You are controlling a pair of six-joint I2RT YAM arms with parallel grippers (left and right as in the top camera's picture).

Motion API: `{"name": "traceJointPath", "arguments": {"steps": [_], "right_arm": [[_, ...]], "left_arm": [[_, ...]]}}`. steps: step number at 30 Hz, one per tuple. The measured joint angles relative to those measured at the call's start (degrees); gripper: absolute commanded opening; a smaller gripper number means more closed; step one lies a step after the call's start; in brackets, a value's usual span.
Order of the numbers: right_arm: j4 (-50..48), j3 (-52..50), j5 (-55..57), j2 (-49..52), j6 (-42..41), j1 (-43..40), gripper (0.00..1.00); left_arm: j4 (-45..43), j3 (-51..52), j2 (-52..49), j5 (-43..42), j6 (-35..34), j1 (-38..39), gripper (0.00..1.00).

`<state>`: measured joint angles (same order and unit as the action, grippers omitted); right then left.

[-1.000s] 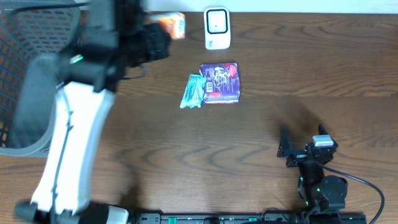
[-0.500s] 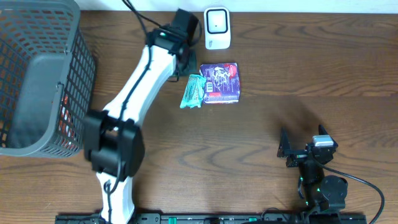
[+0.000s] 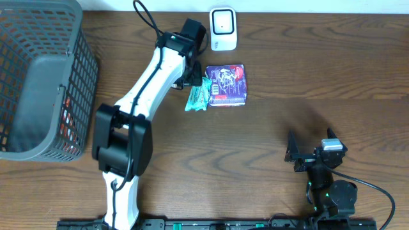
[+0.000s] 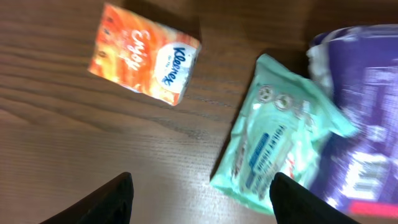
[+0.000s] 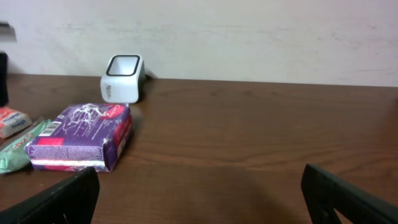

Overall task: Scan the item barcode
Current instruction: 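Place the orange tissue pack left of the green pack and release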

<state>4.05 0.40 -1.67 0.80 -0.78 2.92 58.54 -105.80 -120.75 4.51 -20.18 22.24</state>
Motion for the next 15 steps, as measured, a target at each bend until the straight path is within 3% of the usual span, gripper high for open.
{"name": "traceJointPath", "arguments": {"steps": [8, 15], "right_arm": [[0.0, 0.0, 0.0, 0.0, 0.0, 0.0, 0.99], [0.0, 0.0, 0.0, 0.0, 0.0, 0.0, 0.99]], "left_arm": [[-2.3, 0.2, 18.8, 6.8, 2.3, -3.8, 0.72], [-6.6, 0.0, 33.9, 10.9, 2.3, -20.2, 0.72]]}}
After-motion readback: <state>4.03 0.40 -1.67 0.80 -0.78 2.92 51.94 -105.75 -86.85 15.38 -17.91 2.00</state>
